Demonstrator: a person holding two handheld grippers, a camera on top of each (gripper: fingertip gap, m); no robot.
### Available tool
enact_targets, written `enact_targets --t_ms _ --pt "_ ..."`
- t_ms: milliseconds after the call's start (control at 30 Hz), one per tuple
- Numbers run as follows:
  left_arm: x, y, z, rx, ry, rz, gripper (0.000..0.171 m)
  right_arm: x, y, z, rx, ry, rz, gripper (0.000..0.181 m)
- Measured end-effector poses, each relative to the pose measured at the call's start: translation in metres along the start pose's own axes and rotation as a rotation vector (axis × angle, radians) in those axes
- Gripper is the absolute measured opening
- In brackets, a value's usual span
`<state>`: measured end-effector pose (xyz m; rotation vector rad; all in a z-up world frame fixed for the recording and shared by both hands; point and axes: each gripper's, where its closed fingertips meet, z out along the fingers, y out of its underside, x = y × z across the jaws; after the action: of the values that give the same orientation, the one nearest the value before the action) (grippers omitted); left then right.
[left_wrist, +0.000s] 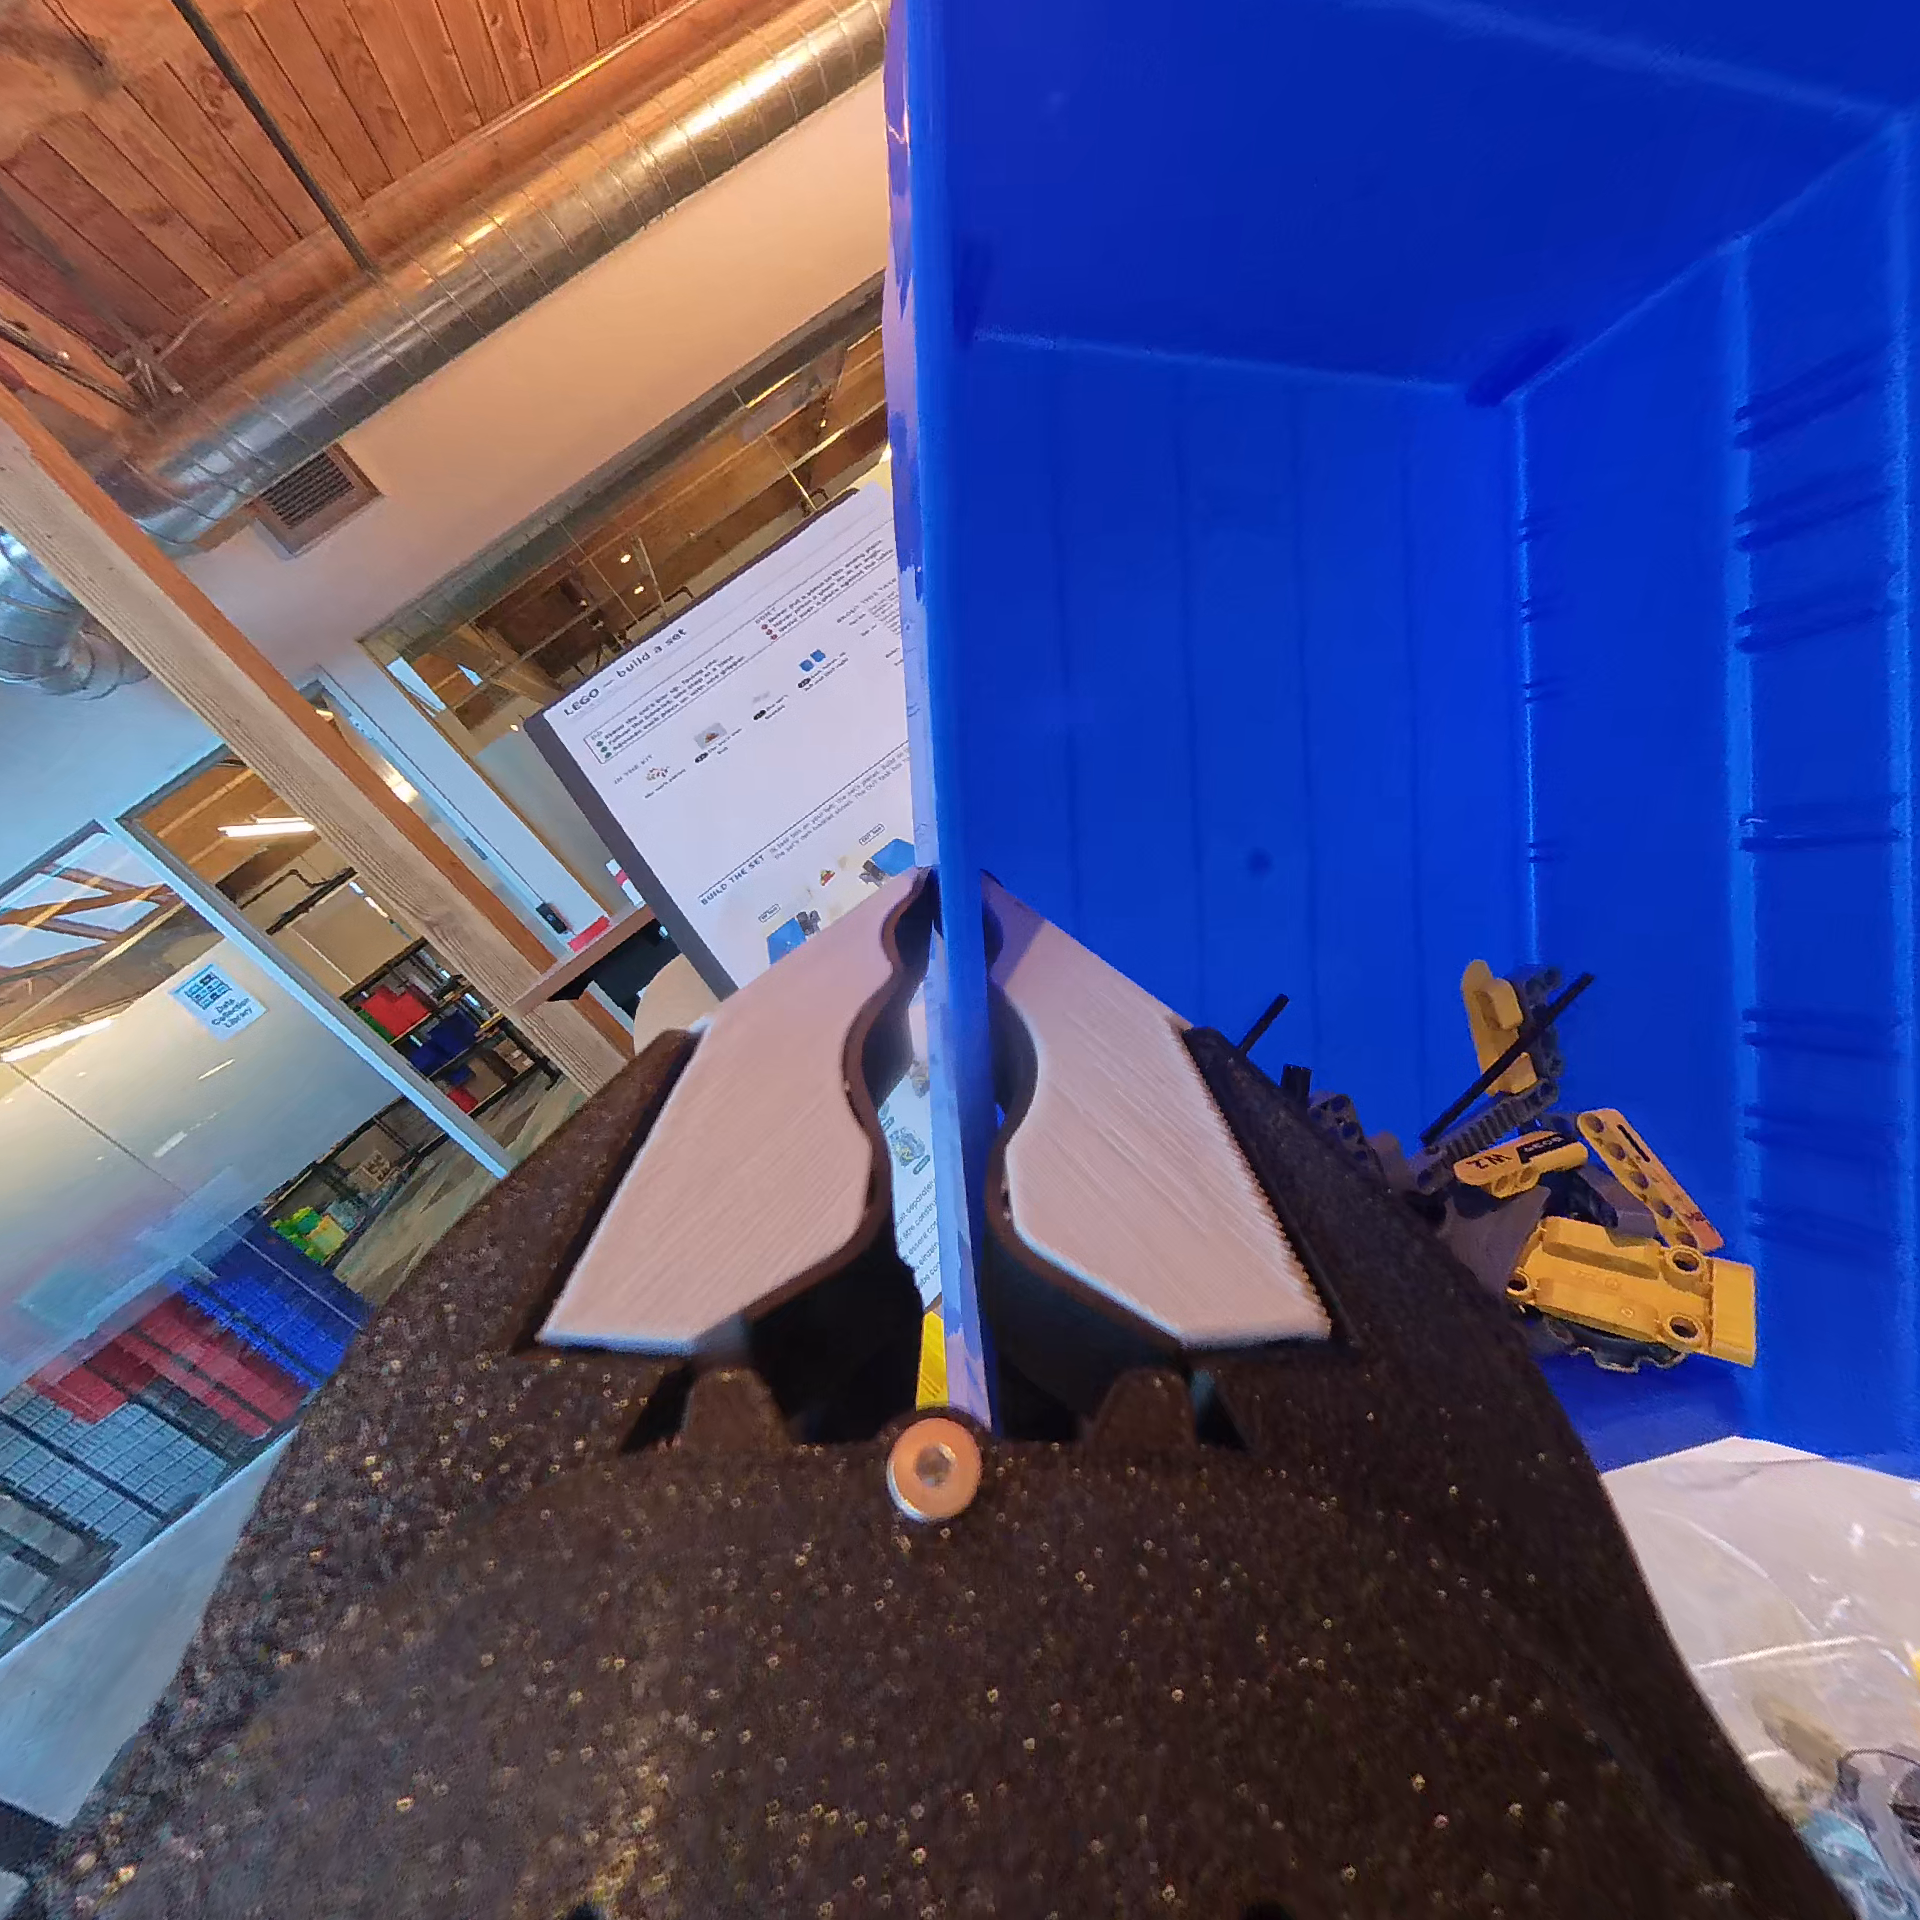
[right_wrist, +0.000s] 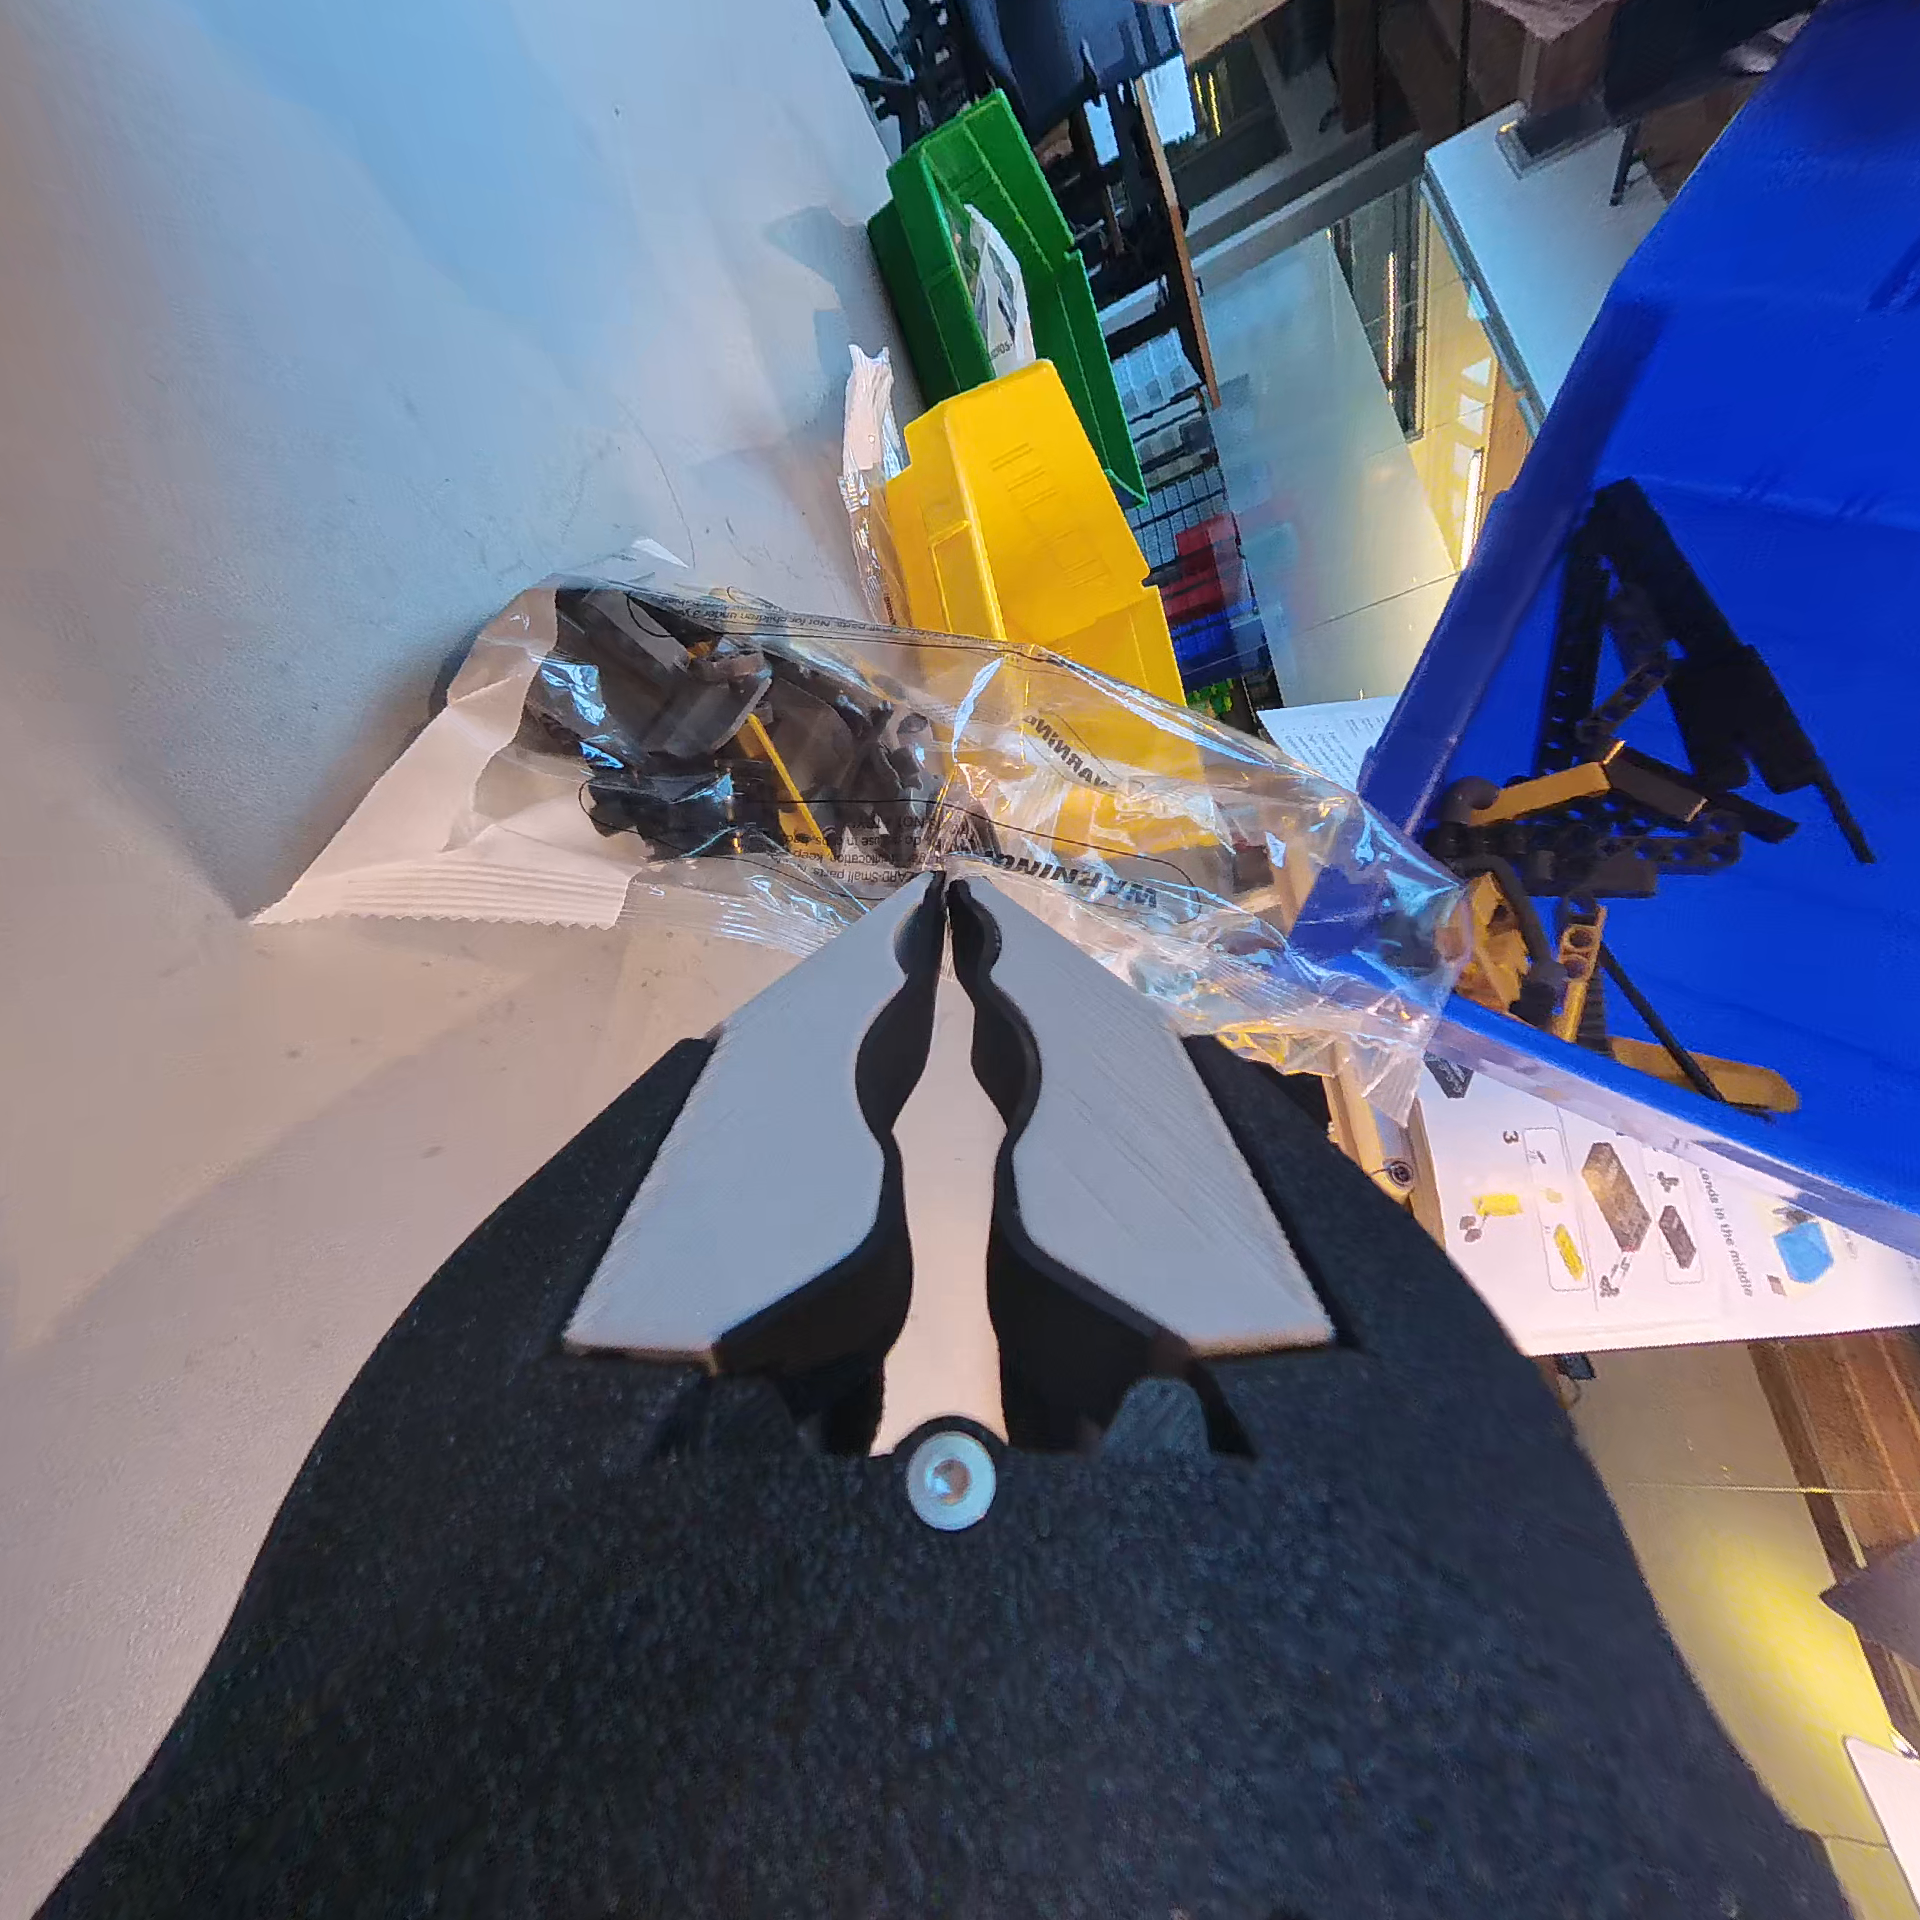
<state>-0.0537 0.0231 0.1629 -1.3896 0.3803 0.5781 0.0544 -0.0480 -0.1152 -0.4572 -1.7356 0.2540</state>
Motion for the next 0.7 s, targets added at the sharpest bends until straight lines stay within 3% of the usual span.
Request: enact_targets --t_ms 300,700 --pt "-0.002 0.009 -0.004 0.002 -0.051 -0.015 0.001 -0.003 0.005 0.004 -0.022 0.001 -0.004 0.000" --pt "-0.010 0.015 -0.017 0.011 -0.015 -0.023 0.001 0.000 -0.002 0.006 -0.044 0.026 -0.032 0.000"
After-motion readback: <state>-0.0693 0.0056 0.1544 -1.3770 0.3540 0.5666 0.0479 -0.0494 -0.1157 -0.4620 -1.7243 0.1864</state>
